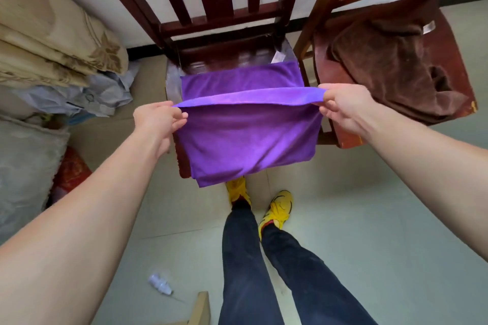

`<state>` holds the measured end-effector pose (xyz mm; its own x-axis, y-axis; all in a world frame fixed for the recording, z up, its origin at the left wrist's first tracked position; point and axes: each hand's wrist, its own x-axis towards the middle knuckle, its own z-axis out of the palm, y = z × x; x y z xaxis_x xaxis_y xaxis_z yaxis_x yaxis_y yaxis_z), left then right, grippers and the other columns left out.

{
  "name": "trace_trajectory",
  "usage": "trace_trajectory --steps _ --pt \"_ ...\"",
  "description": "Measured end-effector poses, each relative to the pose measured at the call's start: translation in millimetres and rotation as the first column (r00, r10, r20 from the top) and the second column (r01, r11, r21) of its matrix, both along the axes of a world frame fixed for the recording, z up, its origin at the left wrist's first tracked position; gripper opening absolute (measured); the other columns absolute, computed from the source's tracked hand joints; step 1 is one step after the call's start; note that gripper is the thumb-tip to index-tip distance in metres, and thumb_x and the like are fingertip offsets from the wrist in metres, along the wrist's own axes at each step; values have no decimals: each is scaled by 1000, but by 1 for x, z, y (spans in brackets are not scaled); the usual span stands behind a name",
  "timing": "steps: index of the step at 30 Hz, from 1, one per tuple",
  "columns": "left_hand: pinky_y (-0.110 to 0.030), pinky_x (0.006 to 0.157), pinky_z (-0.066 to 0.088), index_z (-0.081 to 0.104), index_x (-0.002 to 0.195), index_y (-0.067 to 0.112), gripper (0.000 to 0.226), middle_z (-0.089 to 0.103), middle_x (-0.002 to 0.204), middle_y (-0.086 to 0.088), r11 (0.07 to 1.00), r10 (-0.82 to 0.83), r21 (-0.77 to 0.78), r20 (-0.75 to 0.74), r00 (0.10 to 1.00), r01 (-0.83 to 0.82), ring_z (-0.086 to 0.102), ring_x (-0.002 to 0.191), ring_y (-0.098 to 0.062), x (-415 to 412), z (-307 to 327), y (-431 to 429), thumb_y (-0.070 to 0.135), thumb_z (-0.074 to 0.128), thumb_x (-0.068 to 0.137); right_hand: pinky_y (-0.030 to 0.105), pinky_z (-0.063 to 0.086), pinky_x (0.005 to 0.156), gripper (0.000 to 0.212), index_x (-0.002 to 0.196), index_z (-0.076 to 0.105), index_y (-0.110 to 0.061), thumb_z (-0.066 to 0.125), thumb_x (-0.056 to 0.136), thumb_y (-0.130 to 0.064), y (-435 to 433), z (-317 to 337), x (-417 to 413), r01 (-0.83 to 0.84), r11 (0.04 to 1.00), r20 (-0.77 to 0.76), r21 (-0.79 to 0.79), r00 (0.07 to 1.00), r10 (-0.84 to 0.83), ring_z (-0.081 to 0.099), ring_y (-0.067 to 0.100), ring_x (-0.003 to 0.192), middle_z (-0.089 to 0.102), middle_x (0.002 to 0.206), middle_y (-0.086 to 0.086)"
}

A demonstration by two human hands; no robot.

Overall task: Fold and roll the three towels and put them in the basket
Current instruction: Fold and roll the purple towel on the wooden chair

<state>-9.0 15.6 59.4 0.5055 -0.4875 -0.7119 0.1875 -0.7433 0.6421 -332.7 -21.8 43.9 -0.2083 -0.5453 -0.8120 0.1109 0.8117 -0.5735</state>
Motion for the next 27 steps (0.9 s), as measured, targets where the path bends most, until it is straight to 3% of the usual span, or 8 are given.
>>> trace_trajectory --steps 2,5,7,12,16,21,24,27 --pt "-28 65 57 66 92 7 15 63 75 -14 977 -208 106 250 945 187 63 59 -16 5 -17 -14 -4 64 82 18 39 43 8 86 65 -12 61 88 -5 -13 -13 5 -106 994 -194 -36 976 97 62 8 50 67 66 3" --pt "-36 85 54 73 95 13 14 71 91 -14 924 -381 208 451 807 320 67 86 -27 19 -38 -36 19 67 84 30 43 55 26 58 62 -19 72 81 -28 -38 -34 5 -229 969 -460 -95 873 161 55 14 57 61 61 2" --pt "-36 89 52 72 94 15 15 71 95 -13 909 -417 214 455 787 357 66 94 -28 28 -51 -54 24 65 86 33 48 66 28 55 65 -20 73 80 -32 -55 -46 7 -273 955 -520 -114 836 177 59 16 68 66 69 1" --pt "-33 77 50 68 83 14 13 67 83 -10 886 -463 237 414 784 399 65 85 -29 45 -92 -95 24 62 87 35 53 68 24 57 64 -21 72 78 -29 -95 -87 22 -287 957 -541 -36 811 222 65 20 73 66 73 -1" --pt "-39 82 53 67 78 14 12 68 84 -14 843 -537 283 396 745 457 65 88 -33 48 -119 -118 24 64 86 27 48 67 9 77 68 -24 70 79 -33 -115 -113 23 -359 930 -641 78 696 322 64 21 77 68 84 0" --pt "-39 82 48 71 88 13 12 67 95 -20 603 -783 420 477 400 679 62 95 -39 49 -145 -139 15 63 80 26 36 65 8 88 69 -24 67 82 -28 -133 -135 28 -564 795 -766 223 404 501 55 22 76 60 81 0" --pt "-42 87 47 70 97 12 22 56 112 -20 478 -829 467 519 206 744 56 103 -39 50 -149 -145 16 66 76 29 39 69 27 106 68 -22 67 80 -26 -137 -134 29 -694 680 -802 236 256 540 58 27 94 63 104 5" --pt "-44 82 48 68 97 10 23 52 112 -16 318 -863 490 503 34 811 50 108 -38 49 -149 -148 15 69 74 36 44 77 37 114 61 -25 66 78 -30 -139 -132 30 -822 511 -804 250 117 582 53 31 109 55 116 8"
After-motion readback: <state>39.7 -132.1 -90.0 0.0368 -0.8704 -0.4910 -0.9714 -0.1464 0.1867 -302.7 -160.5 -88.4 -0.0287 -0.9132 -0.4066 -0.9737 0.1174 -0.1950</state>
